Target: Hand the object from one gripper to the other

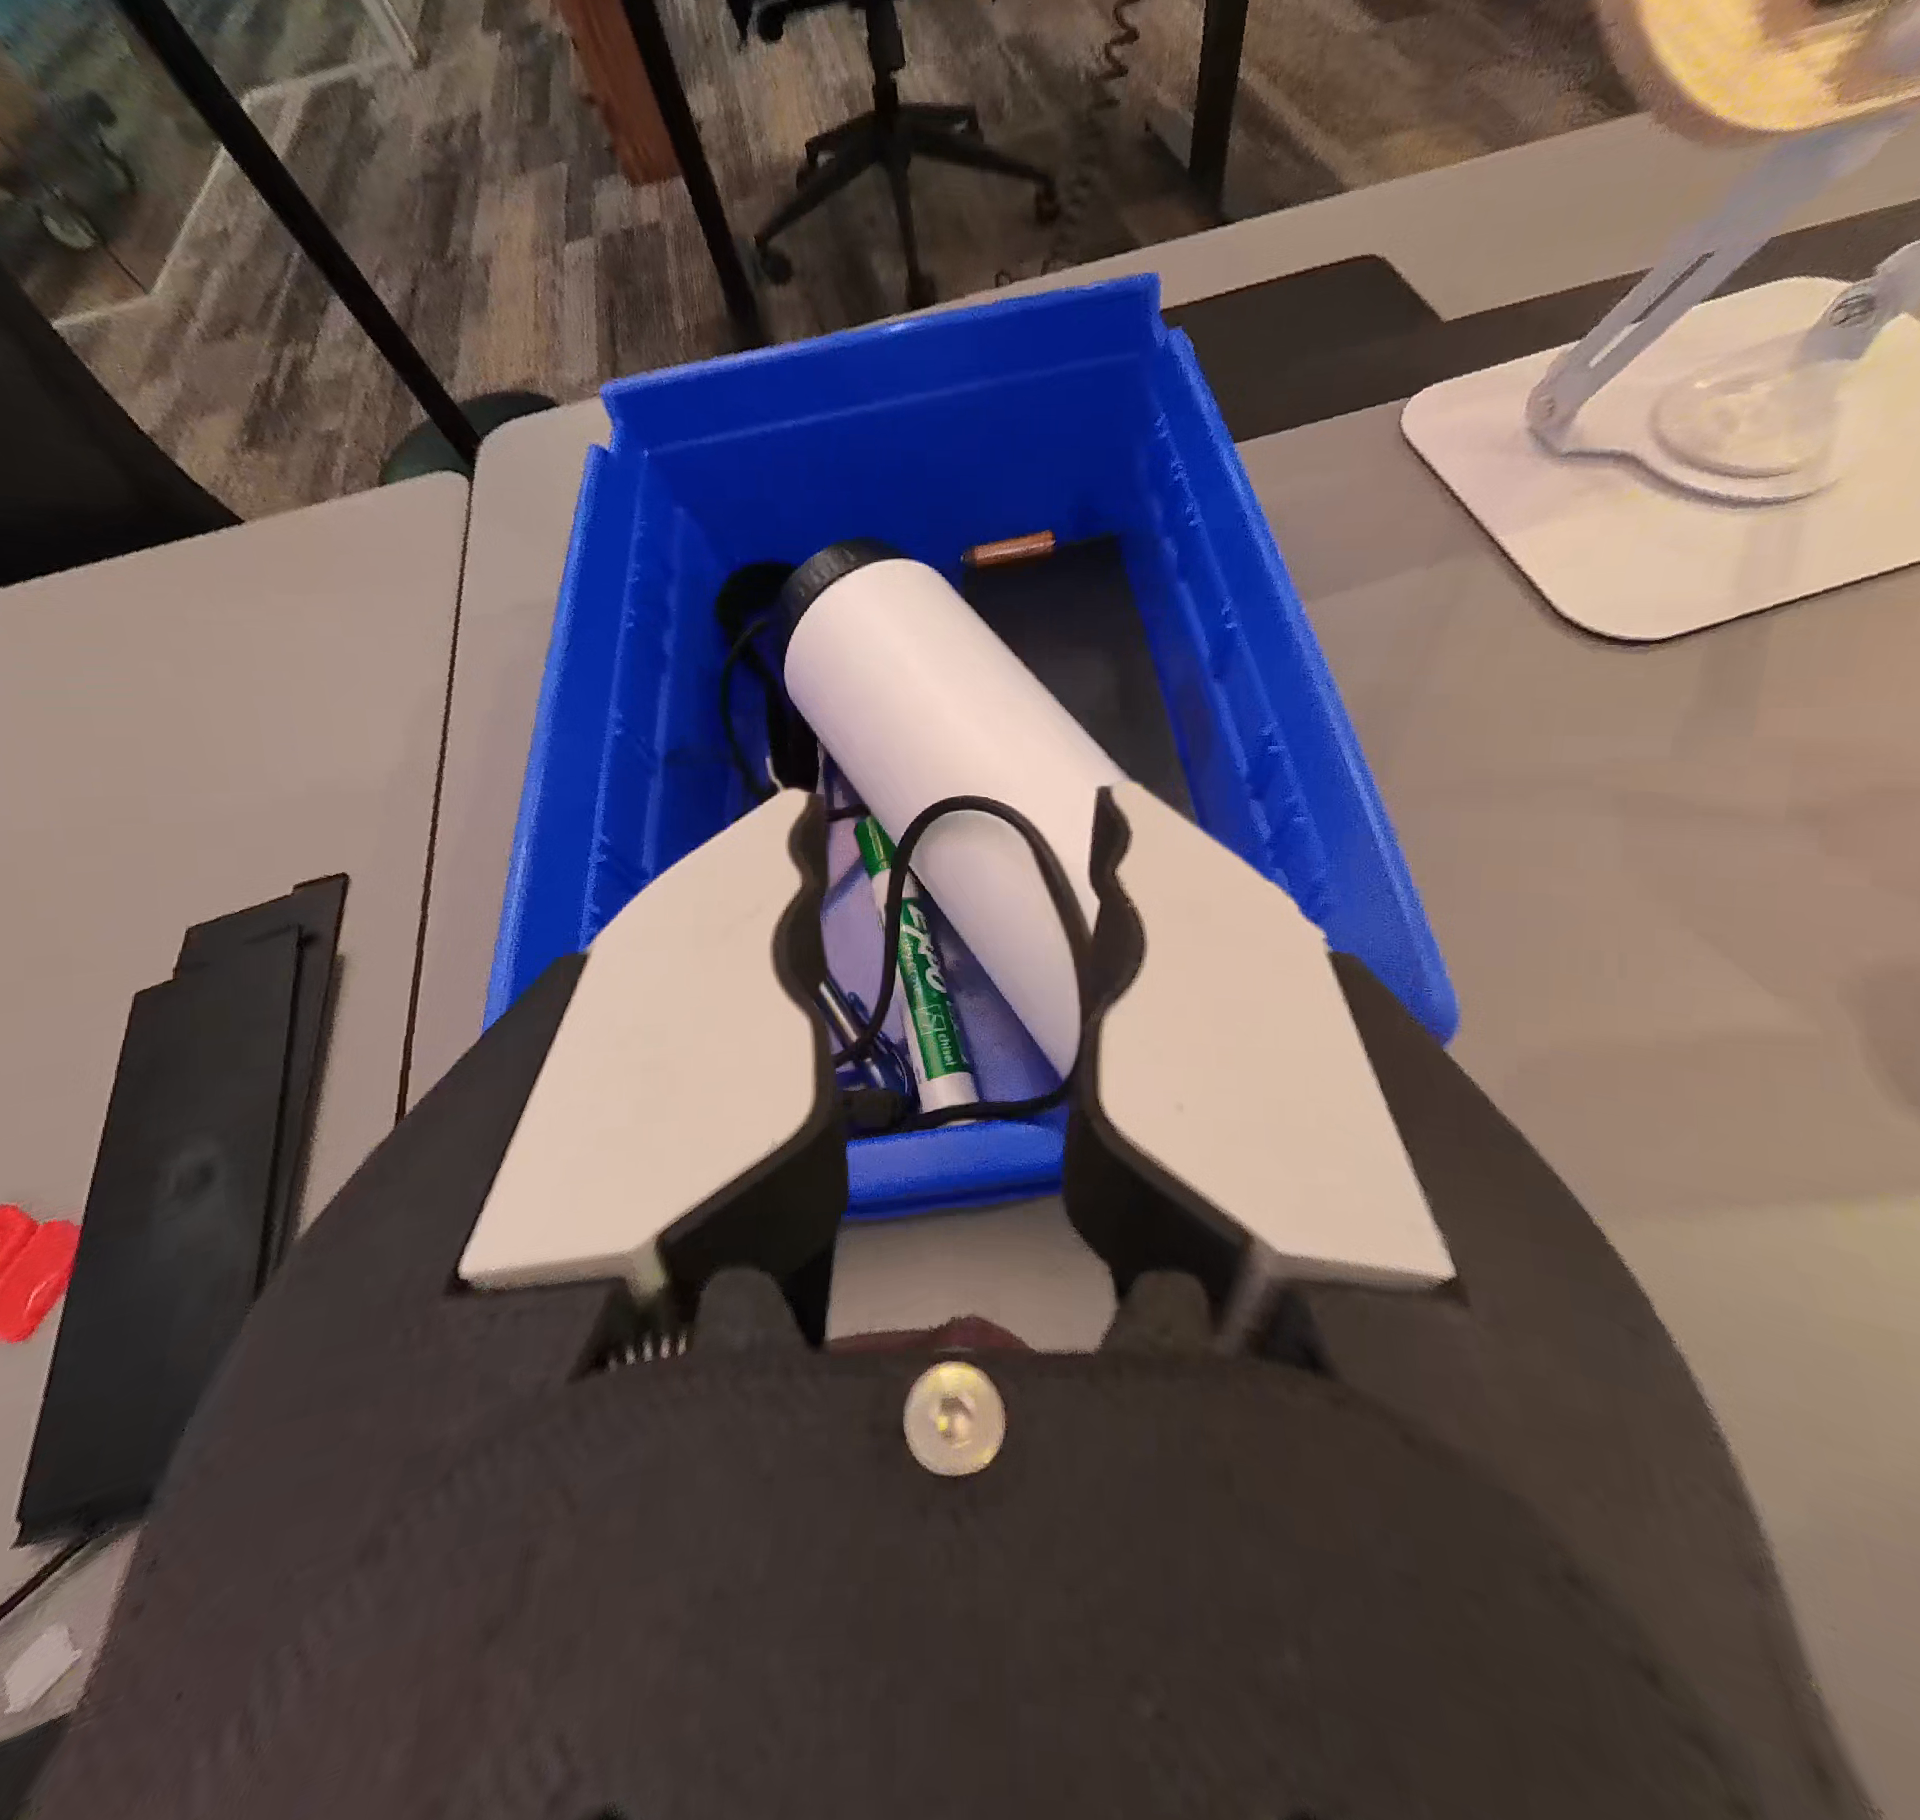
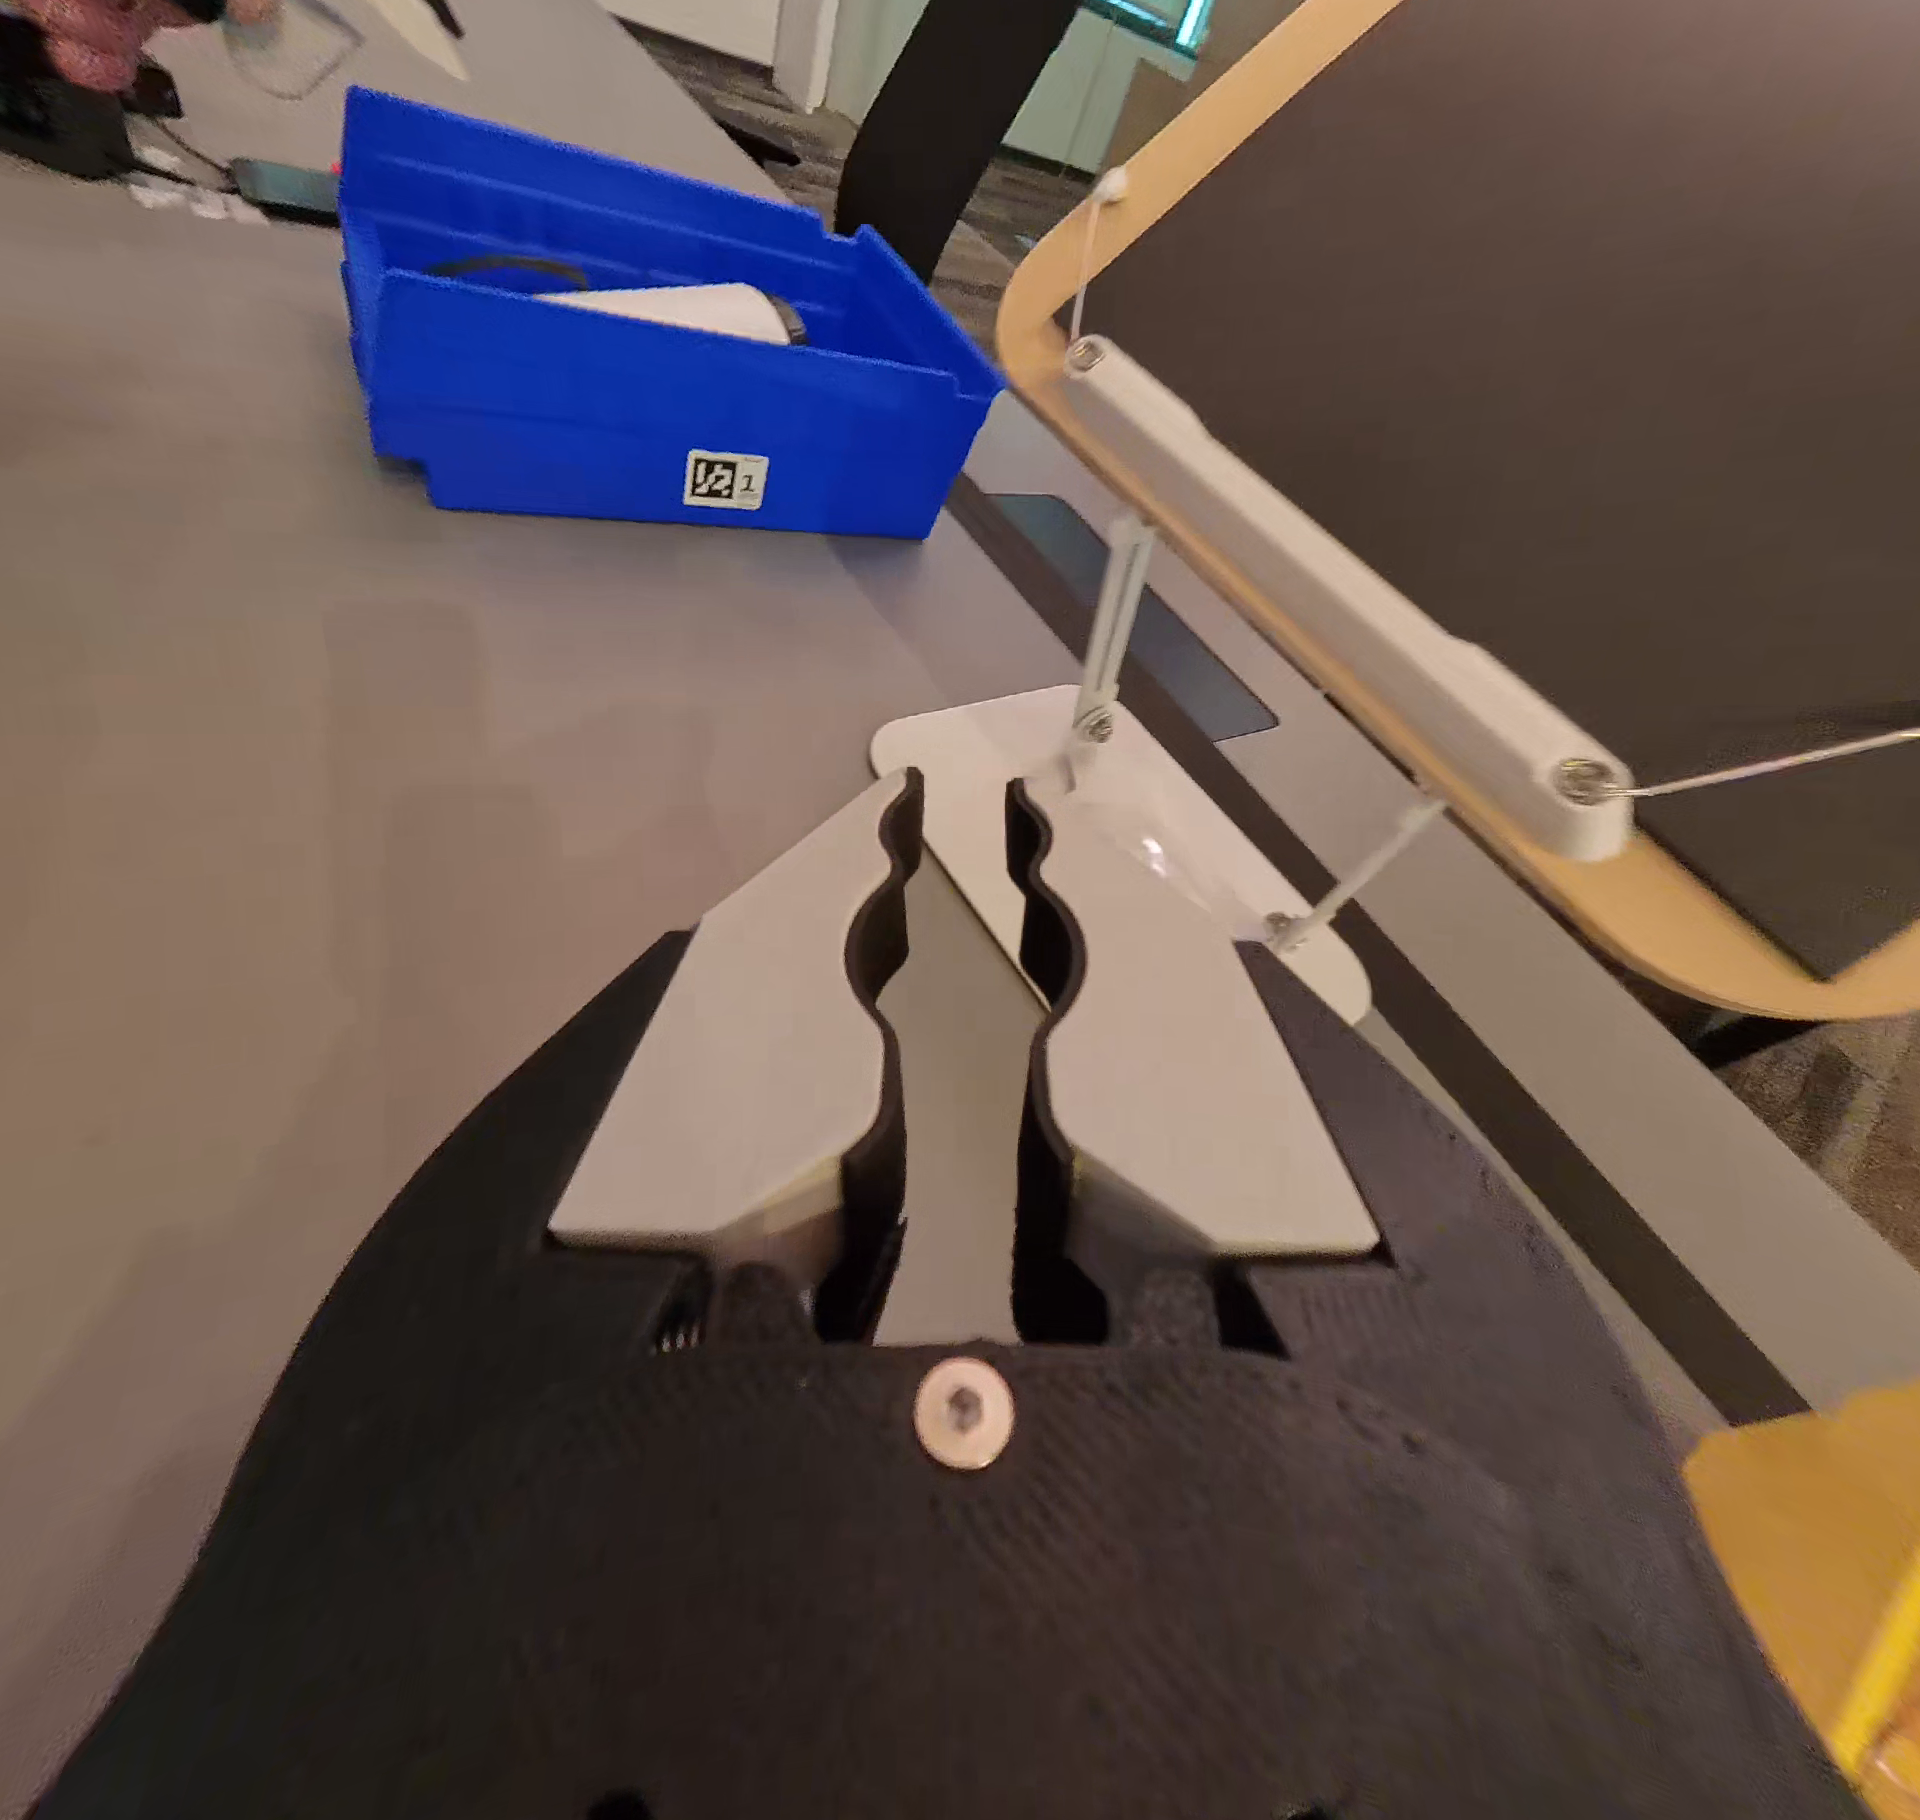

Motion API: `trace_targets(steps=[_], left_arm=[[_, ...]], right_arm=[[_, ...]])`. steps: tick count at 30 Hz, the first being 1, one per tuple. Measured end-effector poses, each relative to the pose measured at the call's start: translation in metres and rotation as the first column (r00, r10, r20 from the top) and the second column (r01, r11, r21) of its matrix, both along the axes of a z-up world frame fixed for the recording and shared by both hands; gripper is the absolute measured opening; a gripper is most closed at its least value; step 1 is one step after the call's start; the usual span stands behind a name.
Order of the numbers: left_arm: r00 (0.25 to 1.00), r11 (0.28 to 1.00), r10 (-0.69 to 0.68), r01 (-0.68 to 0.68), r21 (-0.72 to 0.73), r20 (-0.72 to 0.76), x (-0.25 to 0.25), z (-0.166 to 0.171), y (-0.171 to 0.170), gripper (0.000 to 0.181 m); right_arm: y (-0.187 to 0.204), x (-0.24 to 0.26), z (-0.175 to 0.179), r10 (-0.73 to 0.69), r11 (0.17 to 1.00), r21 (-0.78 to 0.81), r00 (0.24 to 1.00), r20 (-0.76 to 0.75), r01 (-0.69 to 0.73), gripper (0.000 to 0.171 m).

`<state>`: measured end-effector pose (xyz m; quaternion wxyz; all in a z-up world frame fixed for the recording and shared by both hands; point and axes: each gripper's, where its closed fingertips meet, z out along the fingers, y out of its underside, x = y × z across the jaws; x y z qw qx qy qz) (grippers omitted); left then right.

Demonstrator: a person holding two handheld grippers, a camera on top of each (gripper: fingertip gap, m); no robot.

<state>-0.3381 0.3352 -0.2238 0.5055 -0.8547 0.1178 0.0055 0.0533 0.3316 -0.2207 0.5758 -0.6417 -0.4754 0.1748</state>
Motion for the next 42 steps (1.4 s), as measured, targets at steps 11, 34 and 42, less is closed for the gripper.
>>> trace_targets(steps=[11, 34, 42], left_arm=[[0.982, 0.892, -0.021, 0.103, -0.440, 0.189, 0.003, -0.056, 0.078, 0.114], [0.975, 0.528, -0.221, 0.107, -0.842, -0.014, 0.026, -0.125, 0.120, 0.092], [0.969, 0.700, -0.246, 0.191, -0.688, 0.019, 0.024, -0.079, 0.123, 0.092]], right_arm=[[-0.007, -0.023, -0.036, 0.058, 0.997, -0.051, 0.998, 0.013, -0.057, 0.013], [-0.015, -0.025, -0.049, 0.082, 0.995, -0.060, 0.996, 0.039, -0.080, 0.014], [-0.013, -0.026, -0.048, 0.079, 0.995, -0.066, 0.997, 0.024, -0.078, 0.014]])
